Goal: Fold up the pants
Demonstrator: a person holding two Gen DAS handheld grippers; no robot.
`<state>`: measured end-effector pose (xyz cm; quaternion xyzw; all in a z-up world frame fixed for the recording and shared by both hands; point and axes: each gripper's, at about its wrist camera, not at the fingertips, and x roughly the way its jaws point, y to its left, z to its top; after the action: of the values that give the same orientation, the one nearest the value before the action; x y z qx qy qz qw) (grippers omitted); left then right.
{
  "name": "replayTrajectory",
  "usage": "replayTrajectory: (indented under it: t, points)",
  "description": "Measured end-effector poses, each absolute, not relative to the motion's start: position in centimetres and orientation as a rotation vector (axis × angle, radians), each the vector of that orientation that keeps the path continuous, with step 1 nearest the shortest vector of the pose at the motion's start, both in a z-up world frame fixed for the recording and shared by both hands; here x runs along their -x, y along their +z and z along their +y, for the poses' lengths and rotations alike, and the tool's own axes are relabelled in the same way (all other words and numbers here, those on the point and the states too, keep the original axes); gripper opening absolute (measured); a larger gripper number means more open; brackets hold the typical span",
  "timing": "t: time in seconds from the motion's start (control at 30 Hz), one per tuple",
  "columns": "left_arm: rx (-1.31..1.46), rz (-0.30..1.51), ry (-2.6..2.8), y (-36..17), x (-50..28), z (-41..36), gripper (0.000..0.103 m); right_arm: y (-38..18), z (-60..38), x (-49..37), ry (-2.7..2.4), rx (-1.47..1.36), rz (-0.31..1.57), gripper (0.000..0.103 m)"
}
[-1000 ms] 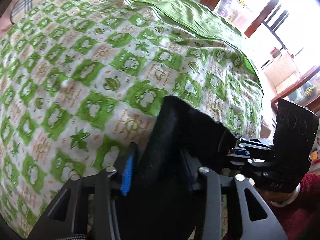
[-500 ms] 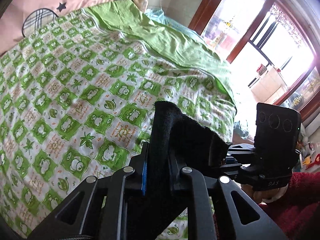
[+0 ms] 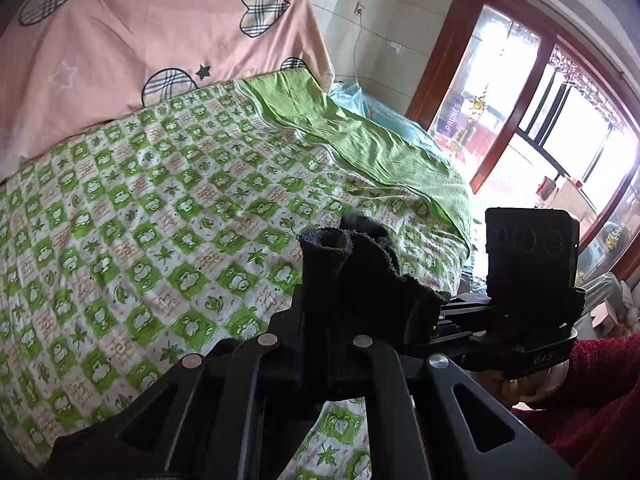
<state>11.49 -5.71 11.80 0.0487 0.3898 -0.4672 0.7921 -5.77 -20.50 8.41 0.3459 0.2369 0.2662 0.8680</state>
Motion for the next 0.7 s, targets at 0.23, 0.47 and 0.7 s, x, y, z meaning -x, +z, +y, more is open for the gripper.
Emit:
replayTrajectory:
  t: [0.23, 0.47, 0.7]
  points:
    - [-0.045, 0.873, -0.911, 8.8, -11.4, -1.4, 0.005, 6.7, -16.5, 3.5, 0.612, -0.678, 0.583, 0.012]
    - [0.051, 0.928, -0.815, 5.1, -11.6, 3.6, 0.005, 4.8, -12.8, 0.8, 0.666, -0.605, 0.684, 0.012]
    - [0.154, 0.982, -0.714, 1.8, -11.8, 7.3, 0.006, 3.1, -9.8, -1.2, 0.697, -0.537, 0.779, 0.012]
